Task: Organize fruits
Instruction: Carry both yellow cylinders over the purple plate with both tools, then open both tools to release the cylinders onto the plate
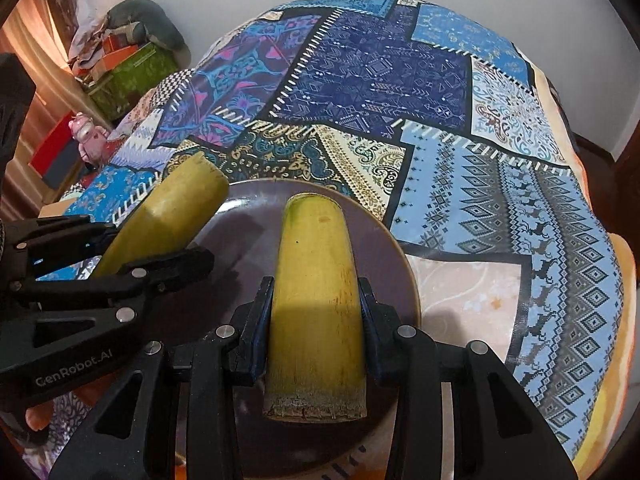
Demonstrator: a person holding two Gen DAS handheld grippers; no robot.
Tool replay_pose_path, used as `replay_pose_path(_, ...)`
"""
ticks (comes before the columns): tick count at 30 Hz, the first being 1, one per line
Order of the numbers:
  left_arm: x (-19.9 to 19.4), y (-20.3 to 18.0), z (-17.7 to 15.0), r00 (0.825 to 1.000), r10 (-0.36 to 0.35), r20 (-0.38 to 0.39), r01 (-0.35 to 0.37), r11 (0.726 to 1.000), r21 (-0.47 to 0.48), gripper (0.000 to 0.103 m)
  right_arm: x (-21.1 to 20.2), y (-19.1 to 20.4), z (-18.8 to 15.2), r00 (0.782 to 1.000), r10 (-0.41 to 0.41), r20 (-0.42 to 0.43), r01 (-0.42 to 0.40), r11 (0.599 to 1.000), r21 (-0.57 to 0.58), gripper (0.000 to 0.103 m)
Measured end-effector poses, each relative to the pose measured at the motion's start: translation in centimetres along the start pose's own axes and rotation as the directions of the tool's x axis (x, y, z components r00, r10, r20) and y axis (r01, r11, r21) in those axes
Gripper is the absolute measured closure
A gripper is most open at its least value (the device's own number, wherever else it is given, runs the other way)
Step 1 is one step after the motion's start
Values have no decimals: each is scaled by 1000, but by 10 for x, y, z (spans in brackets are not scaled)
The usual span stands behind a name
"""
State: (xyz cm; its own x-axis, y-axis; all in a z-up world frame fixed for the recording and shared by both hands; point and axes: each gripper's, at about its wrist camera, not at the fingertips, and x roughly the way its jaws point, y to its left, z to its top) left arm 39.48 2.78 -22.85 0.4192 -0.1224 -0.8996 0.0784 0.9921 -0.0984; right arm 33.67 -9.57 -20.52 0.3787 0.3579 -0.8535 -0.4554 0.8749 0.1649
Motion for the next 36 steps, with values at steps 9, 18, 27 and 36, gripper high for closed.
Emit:
replay_pose_path(9,12,0,2,999,5,-41,-5,1000,0,67,4,-4,-2,1000,2,-25,-2,1000,-6,68)
replay_pose_path(18,-21,-4,5,999,13,34,-14,1000,21,63,-17,-7,-2,1000,8,24,-8,1000,6,67)
replay_pose_path(27,-91,-1,-22,983,18,181,-21,1000,12,49,-74,0,-12,987,2,161,-2,1000,1,63)
replay_pose_path(36,-153,-6,-71,963,3,269,-4,1000,1,40,-134,13,-54,963,10,268,-6,1000,-13,56)
